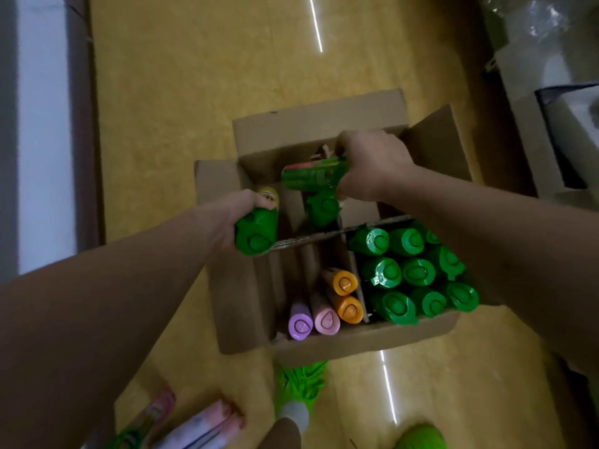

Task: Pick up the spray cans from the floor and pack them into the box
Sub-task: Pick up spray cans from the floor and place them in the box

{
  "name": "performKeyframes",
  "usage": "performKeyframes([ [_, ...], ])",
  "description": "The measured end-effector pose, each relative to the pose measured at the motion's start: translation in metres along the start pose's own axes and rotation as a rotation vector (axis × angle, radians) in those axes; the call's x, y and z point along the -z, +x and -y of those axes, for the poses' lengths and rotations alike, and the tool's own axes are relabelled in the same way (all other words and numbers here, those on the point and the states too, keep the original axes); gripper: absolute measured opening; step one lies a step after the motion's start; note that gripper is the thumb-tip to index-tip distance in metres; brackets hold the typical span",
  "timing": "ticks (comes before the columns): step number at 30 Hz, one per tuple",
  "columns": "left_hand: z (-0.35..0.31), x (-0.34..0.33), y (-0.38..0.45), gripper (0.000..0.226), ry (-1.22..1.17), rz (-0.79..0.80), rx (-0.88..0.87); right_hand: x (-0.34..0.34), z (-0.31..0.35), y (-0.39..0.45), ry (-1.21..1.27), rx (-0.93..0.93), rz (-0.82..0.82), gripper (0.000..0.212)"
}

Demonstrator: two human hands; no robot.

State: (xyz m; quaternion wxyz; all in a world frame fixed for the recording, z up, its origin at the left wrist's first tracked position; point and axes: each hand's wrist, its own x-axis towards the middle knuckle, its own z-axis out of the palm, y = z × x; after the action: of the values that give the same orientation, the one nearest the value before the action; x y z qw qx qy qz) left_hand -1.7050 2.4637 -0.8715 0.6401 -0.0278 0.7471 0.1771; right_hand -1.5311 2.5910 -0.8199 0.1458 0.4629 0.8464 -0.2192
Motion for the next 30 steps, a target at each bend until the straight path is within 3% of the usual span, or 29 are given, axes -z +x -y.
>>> performKeyframes([
  [6, -0.014, 0.007, 0.027, 0.023, 0.097, -0.026, 0.004, -0.024, 0.043, 0.045, -0.196, 0.166, 0.101, 0.04],
  [11, -0.018, -0.002, 0.048, 0.038, 0.312, -0.152, -0.03, -0.06, 0.06, 0.062, -0.254, 0.225, 0.179, 0.032],
  [15, -0.009, -0.011, 0.066, 0.051, 0.53, -0.335, -0.211, -0.086, 0.06, 0.067, -0.2, 0.243, 0.224, 0.034],
  [22, 0.009, -0.014, 0.088, 0.068, 0.709, -0.253, -0.38, -0.125, 0.054, 0.065, -0.227, 0.264, 0.354, 0.051],
  [30, 0.004, -0.008, 0.092, 0.087, 0.754, -0.158, -0.392, -0.134, 0.054, 0.06, -0.163, 0.286, 0.374, 0.066],
])
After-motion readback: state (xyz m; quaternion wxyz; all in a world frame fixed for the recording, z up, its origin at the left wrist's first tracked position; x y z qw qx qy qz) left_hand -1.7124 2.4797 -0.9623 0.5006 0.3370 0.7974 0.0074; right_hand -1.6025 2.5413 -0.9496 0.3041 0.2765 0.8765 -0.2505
